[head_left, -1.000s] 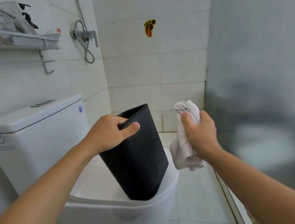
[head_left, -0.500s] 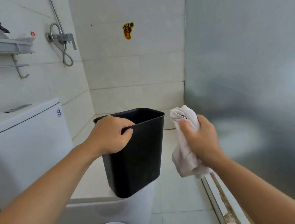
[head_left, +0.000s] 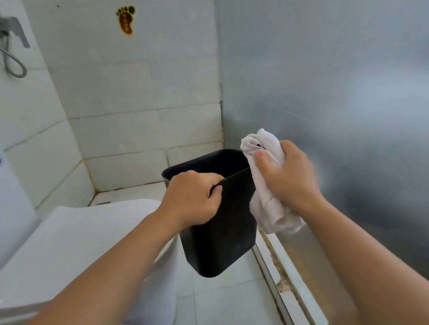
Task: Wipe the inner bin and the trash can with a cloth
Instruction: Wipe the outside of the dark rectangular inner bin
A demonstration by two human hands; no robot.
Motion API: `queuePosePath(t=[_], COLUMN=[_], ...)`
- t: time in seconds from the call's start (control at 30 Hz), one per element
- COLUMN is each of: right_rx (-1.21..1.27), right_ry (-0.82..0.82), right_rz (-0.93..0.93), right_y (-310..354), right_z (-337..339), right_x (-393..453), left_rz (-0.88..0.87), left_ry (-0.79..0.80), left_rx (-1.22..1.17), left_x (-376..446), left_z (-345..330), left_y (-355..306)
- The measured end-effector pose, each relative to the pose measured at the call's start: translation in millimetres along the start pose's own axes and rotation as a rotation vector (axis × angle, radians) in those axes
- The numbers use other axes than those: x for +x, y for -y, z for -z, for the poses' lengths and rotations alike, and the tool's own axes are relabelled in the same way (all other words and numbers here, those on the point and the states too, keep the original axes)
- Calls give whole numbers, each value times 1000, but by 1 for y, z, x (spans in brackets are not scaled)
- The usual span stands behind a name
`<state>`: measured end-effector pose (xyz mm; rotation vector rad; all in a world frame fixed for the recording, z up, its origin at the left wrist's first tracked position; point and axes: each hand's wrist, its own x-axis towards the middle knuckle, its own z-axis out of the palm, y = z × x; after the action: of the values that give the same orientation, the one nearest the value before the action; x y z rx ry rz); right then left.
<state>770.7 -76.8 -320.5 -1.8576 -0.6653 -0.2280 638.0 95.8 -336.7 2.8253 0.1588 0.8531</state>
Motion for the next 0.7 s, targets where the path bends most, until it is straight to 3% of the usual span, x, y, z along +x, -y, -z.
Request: queuePosePath(t=[0.4,0.7], right_rx=[-305,-558], right_ry=[219,526], right_rz=[20,105], right_y=[-90,-159], right_z=[-41,-78], right_x=[-8,-29], left_rz=[29,76], left_ry=[7,56], left_rx=[-35,-62], left_x=[-59,-113], left_z=[-152,-232], left_y=[21,48])
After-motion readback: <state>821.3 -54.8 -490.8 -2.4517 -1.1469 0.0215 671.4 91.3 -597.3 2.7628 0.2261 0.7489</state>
